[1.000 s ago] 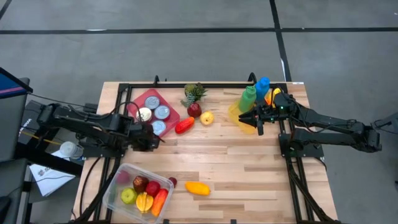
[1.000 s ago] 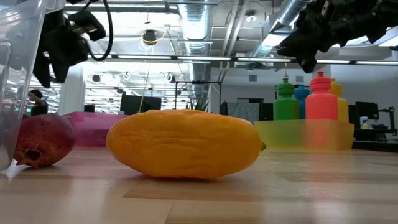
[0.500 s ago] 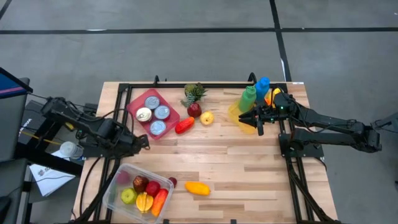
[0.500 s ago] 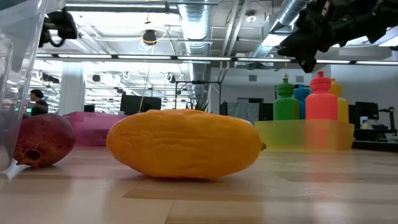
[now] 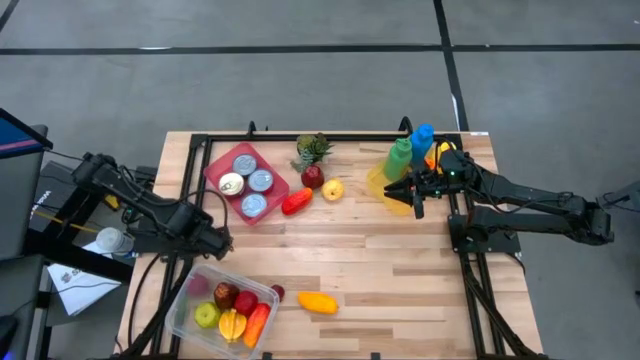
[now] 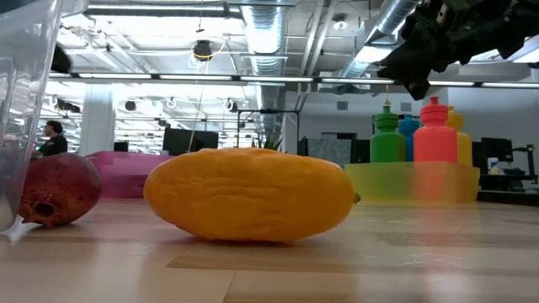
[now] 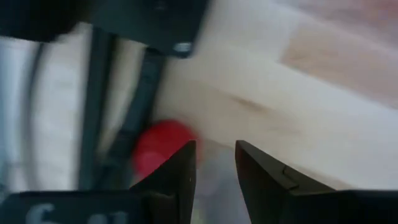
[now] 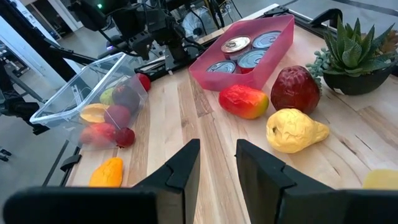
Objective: Pick & Place Food Item
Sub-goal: Put the red tomato into the transparent bin
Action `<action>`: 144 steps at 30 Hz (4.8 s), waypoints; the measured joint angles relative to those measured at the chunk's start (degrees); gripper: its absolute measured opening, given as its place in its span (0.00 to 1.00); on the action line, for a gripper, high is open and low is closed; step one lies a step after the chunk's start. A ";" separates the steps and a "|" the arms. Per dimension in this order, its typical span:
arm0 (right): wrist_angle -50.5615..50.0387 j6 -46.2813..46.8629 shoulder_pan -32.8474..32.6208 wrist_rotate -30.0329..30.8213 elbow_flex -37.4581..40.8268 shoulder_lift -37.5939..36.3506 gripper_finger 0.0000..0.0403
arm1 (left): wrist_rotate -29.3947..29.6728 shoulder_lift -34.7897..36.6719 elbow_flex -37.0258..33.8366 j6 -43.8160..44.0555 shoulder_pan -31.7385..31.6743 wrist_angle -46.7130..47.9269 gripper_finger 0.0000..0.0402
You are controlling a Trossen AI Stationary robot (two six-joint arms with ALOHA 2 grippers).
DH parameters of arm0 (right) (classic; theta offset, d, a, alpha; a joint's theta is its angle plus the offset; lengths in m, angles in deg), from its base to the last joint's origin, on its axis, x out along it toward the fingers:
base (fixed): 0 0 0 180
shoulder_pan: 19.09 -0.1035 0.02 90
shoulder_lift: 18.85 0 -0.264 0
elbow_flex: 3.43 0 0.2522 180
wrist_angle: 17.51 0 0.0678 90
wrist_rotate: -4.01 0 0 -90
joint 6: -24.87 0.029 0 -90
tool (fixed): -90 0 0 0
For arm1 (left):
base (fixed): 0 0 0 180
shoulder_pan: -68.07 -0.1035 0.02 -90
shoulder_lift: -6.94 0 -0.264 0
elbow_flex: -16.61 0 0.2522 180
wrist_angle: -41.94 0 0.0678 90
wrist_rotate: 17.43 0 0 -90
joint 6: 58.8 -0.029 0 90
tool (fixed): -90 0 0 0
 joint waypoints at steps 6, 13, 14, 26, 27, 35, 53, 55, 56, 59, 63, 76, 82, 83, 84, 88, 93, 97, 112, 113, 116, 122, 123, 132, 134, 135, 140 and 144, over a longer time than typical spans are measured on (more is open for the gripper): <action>0.02 0.02 0.04 0.09 0.00 -0.01 0.24 | -4.59 0.09 0.00 -1.86 1.67 3.69 0.27; 0.02 0.17 0.04 0.17 0.00 0.00 0.24 | -3.54 0.07 -0.21 0.95 7.28 2.35 0.30; 0.02 0.17 0.04 0.17 0.00 0.00 0.24 | -3.56 0.07 -0.56 2.57 8.17 1.85 0.30; 0.03 0.63 0.12 0.20 0.00 0.00 0.24 | -12.45 0.20 -6.56 3.29 11.61 -2.99 0.39; 0.07 0.65 0.15 0.20 0.00 0.00 0.24 | -12.39 0.48 -6.58 6.06 11.61 -2.85 0.40; 0.22 0.65 0.15 0.48 0.00 0.00 0.24 | -6.96 1.16 -6.60 -7.11 10.53 -8.52 0.43; 0.22 0.65 0.13 0.59 0.00 0.00 0.24 | -13.64 3.21 -11.59 -24.25 9.62 -14.78 0.48; 0.22 0.65 0.13 0.59 0.00 0.00 0.24 | -13.94 3.13 -11.76 -26.43 9.62 -15.63 0.49; 0.22 0.65 0.13 0.59 0.00 0.00 0.24 | -13.98 3.10 -11.76 -26.56 9.62 -15.72 0.51; 0.22 0.65 0.13 0.59 0.00 0.00 0.24 | -13.90 3.10 -11.76 -26.76 9.62 -14.37 0.57; 0.24 0.65 0.13 0.61 0.00 -0.02 0.24 | -13.92 3.10 -11.76 -28.09 9.62 -13.73 0.67; 0.26 0.65 0.13 0.63 0.00 0.00 0.24 | -16.74 -4.41 -11.67 -46.35 10.90 -25.14 0.72; 0.26 0.67 0.13 0.65 0.00 0.00 0.24 | -17.84 -7.63 -11.48 -47.27 9.88 -24.70 0.70; 0.26 0.67 0.14 0.65 0.00 -0.01 0.24 | -17.83 -7.75 -11.47 -47.30 9.88 -24.70 0.70; 0.26 0.67 0.13 0.63 0.00 0.00 0.24 | -17.76 -7.78 -11.47 -47.30 9.88 -24.61 0.70; 0.26 0.67 0.13 0.65 0.00 0.00 0.24 | -16.70 -7.78 -11.47 -47.39 9.86 -21.80 0.70; 0.37 0.67 0.13 0.66 0.00 -0.02 0.24 | -15.41 -7.91 -11.76 -47.84 9.90 -19.30 0.70; 0.44 0.67 0.13 0.66 0.00 -0.02 0.24 | -15.56 -7.84 -12.42 -47.96 10.14 -20.26 0.66; 0.44 0.67 0.13 0.67 0.00 -0.02 0.24 | -17.70 -7.21 -14.97 -47.41 3.86 -21.69 0.41; 0.43 0.66 0.13 0.66 0.00 -0.02 0.24 | -17.44 -6.78 -14.71 -47.41 3.15 -21.49 0.41; 0.44 0.67 0.13 0.66 0.00 -0.02 0.24 | -14.97 -5.13 -13.63 -47.39 0.52 -22.22 0.41; 0.50 0.65 0.12 0.66 0.00 -0.02 0.24 | -11.45 -2.01 -12.74 -47.28 -4.59 -27.59 0.41; 0.52 0.65 0.12 0.66 0.00 -0.02 0.24 | -11.39 -1.64 -12.72 -47.26 -5.62 -29.31 0.41; 0.66 0.65 0.13 0.66 0.00 -0.02 0.24 | -12.39 -1.40 -12.61 -50.43 -17.33 -57.05 0.42; 0.66 0.65 0.11 0.66 0.00 0.00 0.24 | -12.63 -1.38 -12.59 -51.88 -21.38 -63.48 0.42; 0.66 0.65 0.13 0.66 0.00 -0.02 0.24 | -13.19 -1.38 -12.59 -52.57 -23.59 -67.25 0.42; 0.66 0.65 0.11 0.61 0.00 -0.02 0.24 | -16.89 -1.38 -12.57 -53.99 -30.39 -93.07 0.42; 0.63 0.65 0.11 0.59 0.00 -0.02 0.24 | -18.91 -1.33 -12.00 -44.79 -28.74 -111.55 0.42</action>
